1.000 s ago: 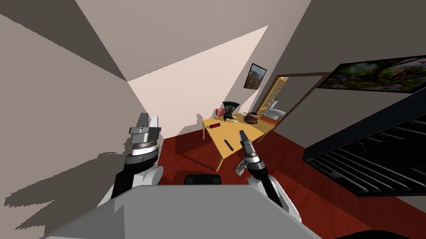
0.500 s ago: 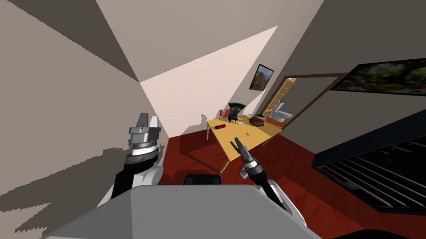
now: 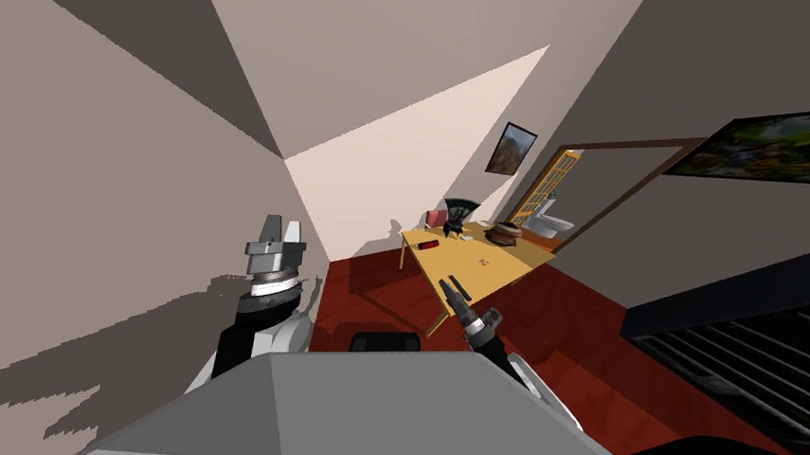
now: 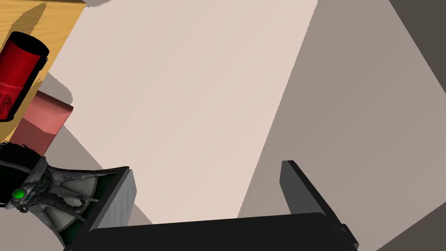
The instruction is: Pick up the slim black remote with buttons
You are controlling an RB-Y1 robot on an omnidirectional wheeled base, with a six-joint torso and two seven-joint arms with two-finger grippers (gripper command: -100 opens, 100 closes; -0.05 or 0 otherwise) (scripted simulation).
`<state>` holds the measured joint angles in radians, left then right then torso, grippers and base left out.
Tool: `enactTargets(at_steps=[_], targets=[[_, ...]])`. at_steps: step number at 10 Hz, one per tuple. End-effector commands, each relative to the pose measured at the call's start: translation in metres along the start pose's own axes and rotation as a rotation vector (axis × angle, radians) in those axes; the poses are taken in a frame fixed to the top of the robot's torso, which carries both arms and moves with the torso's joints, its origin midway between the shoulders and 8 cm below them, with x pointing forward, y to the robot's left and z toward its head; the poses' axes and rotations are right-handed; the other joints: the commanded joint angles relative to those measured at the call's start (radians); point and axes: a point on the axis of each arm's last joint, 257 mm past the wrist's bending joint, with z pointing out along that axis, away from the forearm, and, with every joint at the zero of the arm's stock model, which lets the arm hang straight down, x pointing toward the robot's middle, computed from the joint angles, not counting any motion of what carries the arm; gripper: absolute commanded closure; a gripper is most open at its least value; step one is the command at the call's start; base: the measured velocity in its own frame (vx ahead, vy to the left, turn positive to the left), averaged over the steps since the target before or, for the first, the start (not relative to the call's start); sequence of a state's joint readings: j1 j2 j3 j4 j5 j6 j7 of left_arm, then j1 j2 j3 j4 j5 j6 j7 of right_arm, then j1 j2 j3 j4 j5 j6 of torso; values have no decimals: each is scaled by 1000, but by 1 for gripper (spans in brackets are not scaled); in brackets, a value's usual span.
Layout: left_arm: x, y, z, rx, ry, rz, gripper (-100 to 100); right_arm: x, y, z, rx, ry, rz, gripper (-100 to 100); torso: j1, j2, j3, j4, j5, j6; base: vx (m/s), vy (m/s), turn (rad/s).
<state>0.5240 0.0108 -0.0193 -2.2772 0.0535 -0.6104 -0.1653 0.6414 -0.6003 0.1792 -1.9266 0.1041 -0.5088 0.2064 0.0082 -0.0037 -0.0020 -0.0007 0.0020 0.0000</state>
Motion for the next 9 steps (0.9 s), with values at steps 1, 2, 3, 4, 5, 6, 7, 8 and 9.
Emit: enactTargets(at_steps=[1, 2, 3, 4, 5, 6, 7, 8, 9], targets=[[0, 0, 0, 0, 0, 0, 0, 12, -14, -11, 35, 48, -11, -100, 0, 0, 0, 0, 0, 0, 78, 96, 51], [0, 0, 0, 0, 0, 0, 0, 31, -32, -25, 76, 106, -15, -100, -2, 0, 0, 0, 0, 0, 86, 87, 103], [0, 0, 0, 0, 0, 0, 0, 32, -38, -29, 90, 119, -23, -100, -3, 0, 0, 0, 0, 0, 63, 84, 68], [0, 0, 0, 0, 0, 0, 0, 50, -57, -47, 132, 188, -35, -100, -3, 1, 0, 0, -1, 0, 83, 94, 98], [0, 0, 0, 0, 0, 0, 0, 52, -63, -50, 146, 192, -35, -100, -3, 0, 0, 0, 0, 0, 70, 70, 63], [0, 0, 0, 0, 0, 0, 0, 68, -78, -69, 181, 259, -49, -100, -4, 1, 0, 0, -1, 0, 84, 80, 139], [0, 0, 0, 0, 0, 0, 0, 69, -87, -75, 203, 266, -50, -100, -4, 0, 0, 0, -1, 0, 83, 50, 57], [0, 0, 0, 0, 0, 0, 0, 85, -102, -97, 241, 333, -62, -100, -5, 0, 0, 0, -1, 1, 89, 58, 100], [0, 0, 0, 0, 0, 0, 0, 85, -110, -103, 260, 341, -65, -100, -5, 0, 0, 0, -1, 0, 83, 52, 55]])
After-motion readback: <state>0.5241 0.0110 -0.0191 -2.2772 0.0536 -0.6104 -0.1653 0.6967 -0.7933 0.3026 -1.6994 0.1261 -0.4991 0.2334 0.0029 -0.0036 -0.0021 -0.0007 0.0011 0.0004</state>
